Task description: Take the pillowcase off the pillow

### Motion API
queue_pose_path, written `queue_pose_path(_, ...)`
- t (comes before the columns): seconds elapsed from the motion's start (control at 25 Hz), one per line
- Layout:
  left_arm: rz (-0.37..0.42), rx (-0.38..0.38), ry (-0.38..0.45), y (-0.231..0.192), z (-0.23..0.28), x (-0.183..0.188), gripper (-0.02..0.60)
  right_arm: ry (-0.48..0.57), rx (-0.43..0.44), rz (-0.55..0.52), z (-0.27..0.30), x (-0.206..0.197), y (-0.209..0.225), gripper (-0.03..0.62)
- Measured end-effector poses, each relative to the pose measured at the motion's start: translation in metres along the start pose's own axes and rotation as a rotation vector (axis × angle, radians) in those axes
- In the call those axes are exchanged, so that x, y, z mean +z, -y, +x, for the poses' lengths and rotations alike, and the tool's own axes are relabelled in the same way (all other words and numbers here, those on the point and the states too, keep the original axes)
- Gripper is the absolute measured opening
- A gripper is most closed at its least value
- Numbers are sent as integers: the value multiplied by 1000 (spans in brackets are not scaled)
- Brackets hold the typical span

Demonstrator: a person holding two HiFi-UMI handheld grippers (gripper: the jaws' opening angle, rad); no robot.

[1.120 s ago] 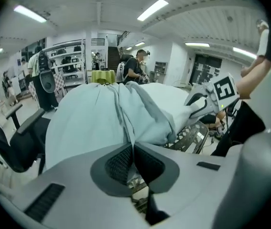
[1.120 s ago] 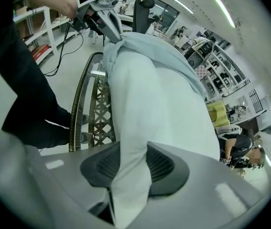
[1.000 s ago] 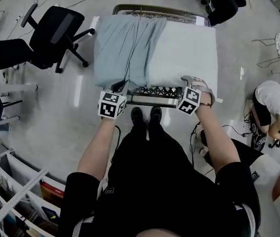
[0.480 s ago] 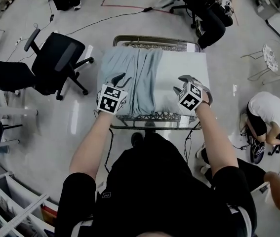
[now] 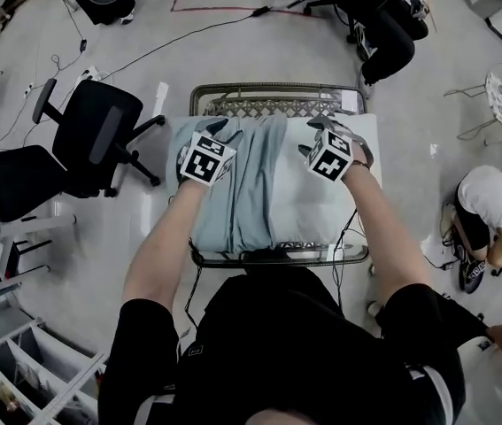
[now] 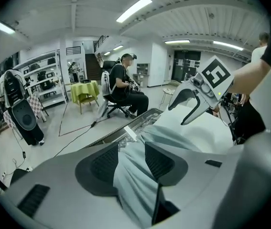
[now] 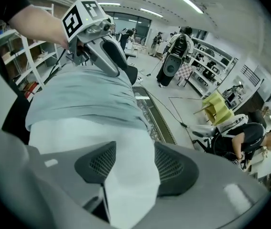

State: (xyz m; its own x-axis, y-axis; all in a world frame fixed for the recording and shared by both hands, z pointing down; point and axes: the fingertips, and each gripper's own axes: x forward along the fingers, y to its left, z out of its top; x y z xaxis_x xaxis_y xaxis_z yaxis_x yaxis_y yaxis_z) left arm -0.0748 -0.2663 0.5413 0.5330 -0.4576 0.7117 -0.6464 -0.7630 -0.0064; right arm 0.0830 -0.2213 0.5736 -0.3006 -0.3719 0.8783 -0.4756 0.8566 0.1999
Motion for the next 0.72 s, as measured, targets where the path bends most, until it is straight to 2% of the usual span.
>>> queue_pose_path(0.08,20,-27,-46,-5,26,-1,177,-8,49,-16,19,1,10,289)
queue_pose_path(0.2,47,-77,-117,-7,59,-12,203,-34,177,-36,49,-1,8,342)
queue_pose_path(0.32,62,-96,-197,-7,75,-26,212,-59,286,-41,76,-6,-5,354)
queue_pose_path(0.56,87,-69,-273,-17,91,-37,235,-49,432,30,104,-14,-10,344)
queue_pose_path(0.64,100,-80,-298,-18,89,-39,199,-78,472,23,103,-17,-14,303)
queue_pose_path(0.72,163,-80,-319,-18,81,-42,59,-116,506,-3,90,-17,-20,233)
